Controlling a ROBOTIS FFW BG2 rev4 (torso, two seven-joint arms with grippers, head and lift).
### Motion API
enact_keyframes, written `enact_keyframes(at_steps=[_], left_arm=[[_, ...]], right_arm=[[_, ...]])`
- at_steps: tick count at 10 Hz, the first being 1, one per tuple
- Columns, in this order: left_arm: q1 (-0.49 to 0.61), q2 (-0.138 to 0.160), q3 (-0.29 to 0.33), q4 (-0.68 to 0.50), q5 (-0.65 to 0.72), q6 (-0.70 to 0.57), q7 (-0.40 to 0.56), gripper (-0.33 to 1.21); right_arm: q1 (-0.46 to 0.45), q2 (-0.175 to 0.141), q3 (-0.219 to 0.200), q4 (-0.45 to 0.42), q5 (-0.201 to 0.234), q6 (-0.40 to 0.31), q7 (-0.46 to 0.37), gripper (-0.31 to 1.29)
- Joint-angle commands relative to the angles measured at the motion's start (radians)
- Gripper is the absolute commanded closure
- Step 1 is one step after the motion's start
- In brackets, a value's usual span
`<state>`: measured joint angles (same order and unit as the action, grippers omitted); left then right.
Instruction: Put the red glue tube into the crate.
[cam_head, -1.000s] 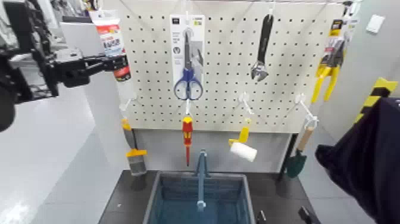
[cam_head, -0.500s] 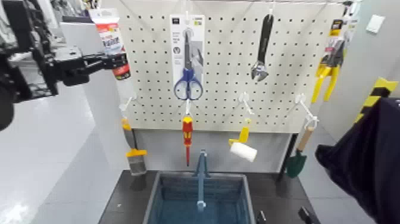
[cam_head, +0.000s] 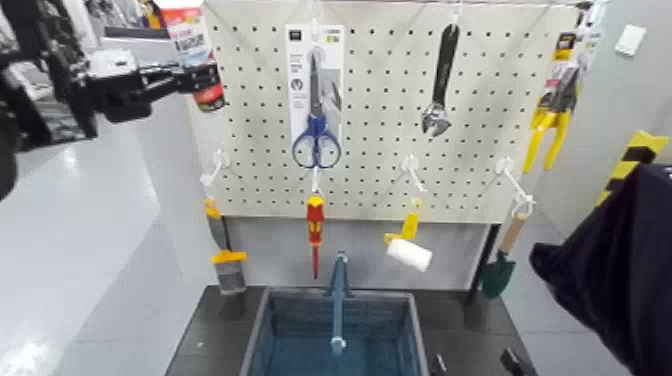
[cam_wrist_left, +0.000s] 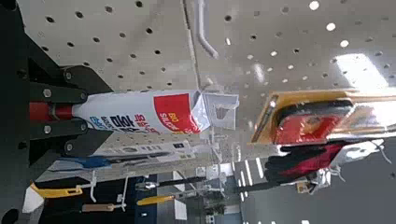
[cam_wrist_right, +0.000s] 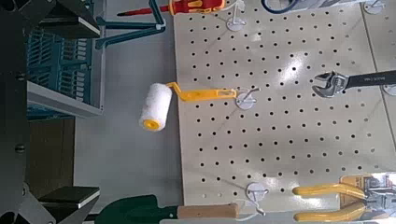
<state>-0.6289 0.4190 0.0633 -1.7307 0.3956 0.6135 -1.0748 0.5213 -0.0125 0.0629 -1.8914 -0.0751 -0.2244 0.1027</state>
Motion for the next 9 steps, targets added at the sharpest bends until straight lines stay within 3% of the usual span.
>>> enact_keyframes(at_steps=[1,6,9], left_arm=[[-0.011,-0.008,-0.031,-0.063,0.028,0.008,0.012,1.16],[0.015,-0.034,-0.037,-0.128,0.042,0.031,0.022,1.16],[0.091,-0.078,-0.043,-0.164,0.063,0.058,0.047,1.16]], right_arm=[[0.000,0.000,0.000,0.000,-0.002,0.002,0.000,0.11],[0.000,-0.001,0.000,0.000,-0.002,0.000,0.000,0.11],[0.000,-0.001,0.002,-0.002,-0.002,-0.001,0.000,0.11]])
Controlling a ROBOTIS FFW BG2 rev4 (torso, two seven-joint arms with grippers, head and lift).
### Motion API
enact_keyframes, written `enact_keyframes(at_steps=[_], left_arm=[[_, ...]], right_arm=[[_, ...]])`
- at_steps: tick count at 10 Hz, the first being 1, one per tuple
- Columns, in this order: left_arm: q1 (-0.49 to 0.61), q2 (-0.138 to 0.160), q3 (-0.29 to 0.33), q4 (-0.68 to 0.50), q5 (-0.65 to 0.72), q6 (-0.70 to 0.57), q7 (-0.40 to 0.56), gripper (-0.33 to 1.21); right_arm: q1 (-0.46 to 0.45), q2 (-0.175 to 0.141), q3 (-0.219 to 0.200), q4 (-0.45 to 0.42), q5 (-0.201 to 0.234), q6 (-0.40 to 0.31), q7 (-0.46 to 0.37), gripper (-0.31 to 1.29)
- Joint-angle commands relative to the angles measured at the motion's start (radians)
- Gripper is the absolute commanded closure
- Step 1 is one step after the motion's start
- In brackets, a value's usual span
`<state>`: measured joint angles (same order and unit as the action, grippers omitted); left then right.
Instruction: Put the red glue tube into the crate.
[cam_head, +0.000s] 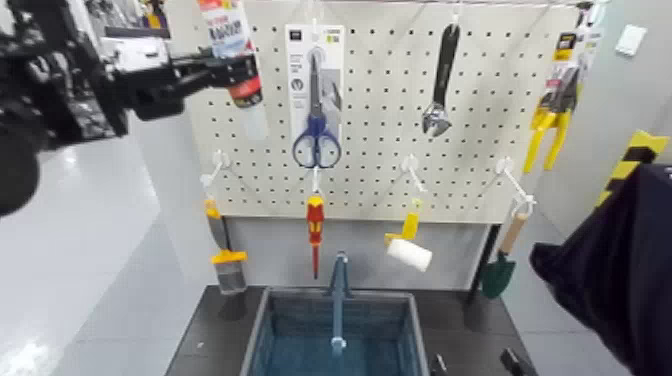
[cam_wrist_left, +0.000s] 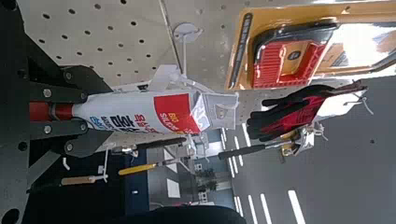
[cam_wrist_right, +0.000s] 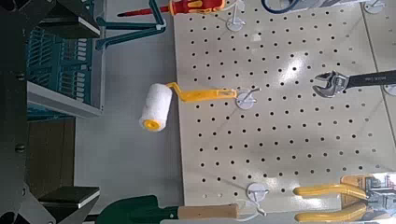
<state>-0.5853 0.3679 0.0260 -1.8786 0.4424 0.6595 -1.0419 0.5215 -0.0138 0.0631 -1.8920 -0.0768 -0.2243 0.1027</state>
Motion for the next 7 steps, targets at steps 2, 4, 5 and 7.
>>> enact_keyframes(at_steps=[2,4,5,7], left_arm=[[0.116,-0.053,0.002,-0.036,0.036,0.042,0.033,1.16],[0.182,-0.076,0.015,-0.037,0.038,0.072,0.037,1.16],[0.219,-0.093,0.023,-0.027,0.036,0.081,0.037,1.16],[0.271,-0.107,0.022,0.018,0.038,0.086,0.031,1.16]], right_arm=[[0.000,0.000,0.001,-0.001,0.000,-0.001,0.000,0.11],[0.000,-0.002,0.001,-0.001,0.000,-0.001,0.000,0.11],[0.000,-0.002,0.001,-0.001,-0.003,-0.001,0.000,0.11],[-0.002,-0.005,0.001,0.001,-0.003,0.000,0.000,0.11]])
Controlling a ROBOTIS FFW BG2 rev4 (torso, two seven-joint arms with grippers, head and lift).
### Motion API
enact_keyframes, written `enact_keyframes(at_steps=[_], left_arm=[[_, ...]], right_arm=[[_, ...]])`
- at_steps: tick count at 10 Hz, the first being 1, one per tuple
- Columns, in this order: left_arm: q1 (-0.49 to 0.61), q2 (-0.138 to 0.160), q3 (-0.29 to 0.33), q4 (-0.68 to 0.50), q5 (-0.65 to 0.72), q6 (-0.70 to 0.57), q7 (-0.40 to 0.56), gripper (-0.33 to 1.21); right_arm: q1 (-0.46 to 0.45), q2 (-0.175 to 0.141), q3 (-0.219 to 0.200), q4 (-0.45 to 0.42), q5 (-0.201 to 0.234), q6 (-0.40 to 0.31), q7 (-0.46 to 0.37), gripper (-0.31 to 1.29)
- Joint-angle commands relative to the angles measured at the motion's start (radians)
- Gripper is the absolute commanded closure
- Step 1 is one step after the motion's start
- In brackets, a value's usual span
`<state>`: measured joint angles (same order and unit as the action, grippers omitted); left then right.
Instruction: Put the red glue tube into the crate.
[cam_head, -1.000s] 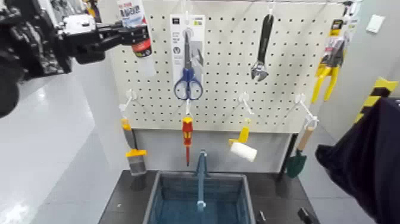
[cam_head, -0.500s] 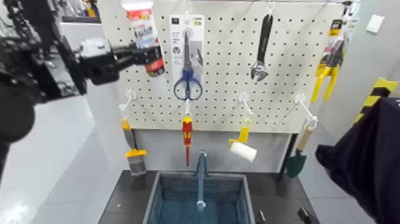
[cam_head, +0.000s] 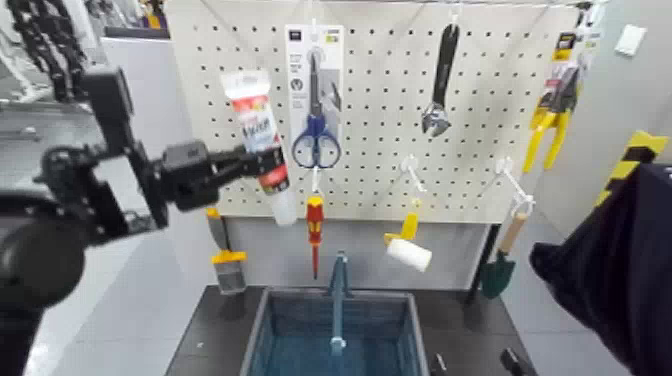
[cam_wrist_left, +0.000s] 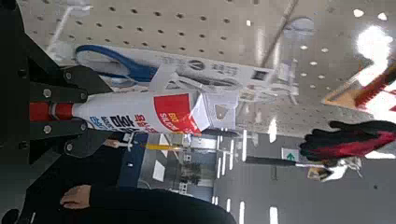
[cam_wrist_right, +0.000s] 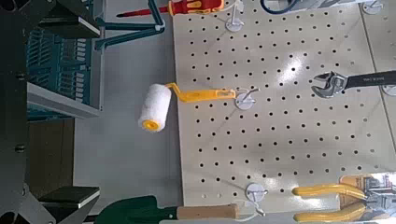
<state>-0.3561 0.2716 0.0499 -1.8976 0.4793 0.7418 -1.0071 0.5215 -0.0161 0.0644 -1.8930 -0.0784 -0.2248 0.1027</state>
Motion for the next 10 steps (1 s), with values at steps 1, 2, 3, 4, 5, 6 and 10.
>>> enact_keyframes(at_steps=[1,2,3,4,5,6,10], left_arm=[[0.063,-0.020,-0.001,0.054,0.002,0.007,-0.007,1.16],[0.089,-0.028,0.002,0.069,0.002,0.008,-0.008,1.16],[0.114,-0.035,0.005,0.094,0.001,0.011,-0.010,1.16],[0.137,-0.043,0.007,0.114,0.001,0.011,-0.011,1.16],[0.160,-0.046,0.018,0.124,-0.002,0.019,-0.011,1.16],[0.180,-0.049,0.027,0.141,-0.011,0.025,-0.010,1.16],[0.184,-0.057,0.001,0.270,-0.091,0.010,-0.007,1.16]], right_arm=[[-0.002,-0.002,0.000,0.002,-0.003,0.001,0.000,0.11],[-0.002,-0.002,0.002,0.002,-0.003,0.001,0.000,0.11],[-0.002,-0.002,0.000,0.002,-0.003,0.001,0.000,0.11],[-0.002,-0.002,0.002,0.002,-0.004,0.001,0.000,0.11],[-0.002,-0.004,0.002,0.002,-0.004,0.001,0.000,0.11],[0.000,-0.002,0.002,0.002,-0.006,0.001,0.000,0.11],[-0.002,-0.004,0.006,0.006,-0.014,0.001,0.000,0.11]])
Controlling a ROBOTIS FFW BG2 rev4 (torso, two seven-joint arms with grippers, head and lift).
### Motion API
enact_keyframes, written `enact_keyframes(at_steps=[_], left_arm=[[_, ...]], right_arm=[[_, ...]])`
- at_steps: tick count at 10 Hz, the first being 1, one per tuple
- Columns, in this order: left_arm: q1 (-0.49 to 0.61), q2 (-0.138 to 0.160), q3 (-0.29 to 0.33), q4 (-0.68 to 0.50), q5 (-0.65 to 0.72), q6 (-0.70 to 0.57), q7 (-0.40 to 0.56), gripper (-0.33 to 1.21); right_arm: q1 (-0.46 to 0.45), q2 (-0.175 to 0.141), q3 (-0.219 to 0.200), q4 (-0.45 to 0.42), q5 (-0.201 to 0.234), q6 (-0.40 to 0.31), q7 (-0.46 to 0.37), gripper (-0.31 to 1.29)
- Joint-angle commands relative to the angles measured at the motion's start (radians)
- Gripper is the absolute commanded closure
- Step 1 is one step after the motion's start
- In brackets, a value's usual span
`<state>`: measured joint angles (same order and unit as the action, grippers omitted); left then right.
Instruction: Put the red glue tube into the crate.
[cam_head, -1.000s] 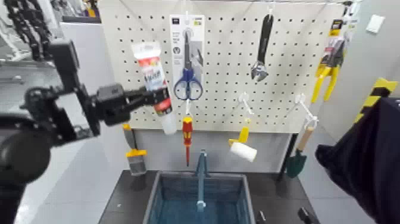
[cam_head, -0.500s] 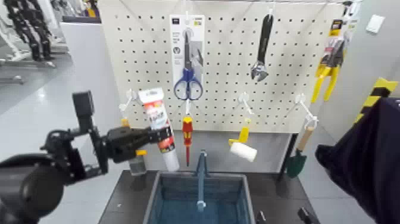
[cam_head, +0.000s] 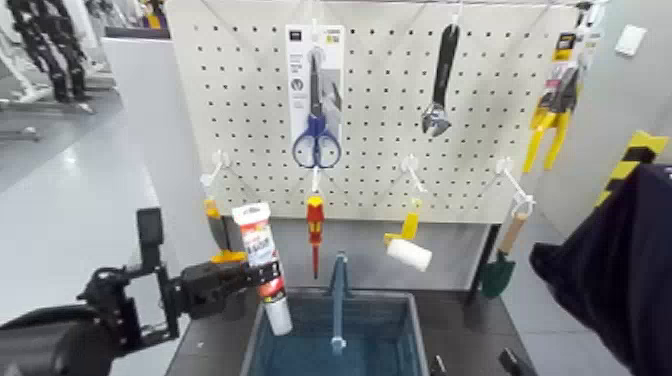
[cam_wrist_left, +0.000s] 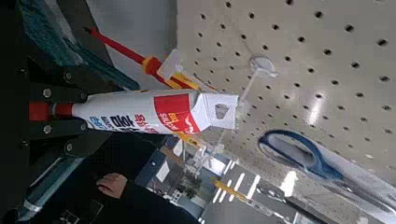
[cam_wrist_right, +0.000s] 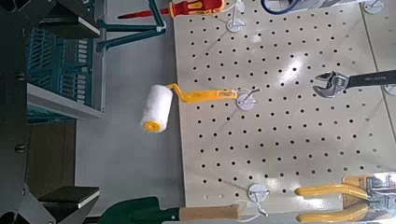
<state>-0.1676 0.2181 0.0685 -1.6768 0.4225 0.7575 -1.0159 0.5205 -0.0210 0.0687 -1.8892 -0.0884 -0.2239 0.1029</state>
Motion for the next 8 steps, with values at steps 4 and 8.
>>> enact_keyframes(at_steps=[4,8], left_arm=[[-0.044,-0.011,-0.085,0.183,-0.068,-0.052,0.008,1.16],[-0.072,-0.013,-0.127,0.249,-0.059,-0.075,0.008,1.16]], right_arm=[[-0.005,0.000,0.008,0.007,-0.005,0.000,0.001,0.11],[-0.011,-0.007,0.016,0.012,-0.014,-0.002,0.000,0.11]])
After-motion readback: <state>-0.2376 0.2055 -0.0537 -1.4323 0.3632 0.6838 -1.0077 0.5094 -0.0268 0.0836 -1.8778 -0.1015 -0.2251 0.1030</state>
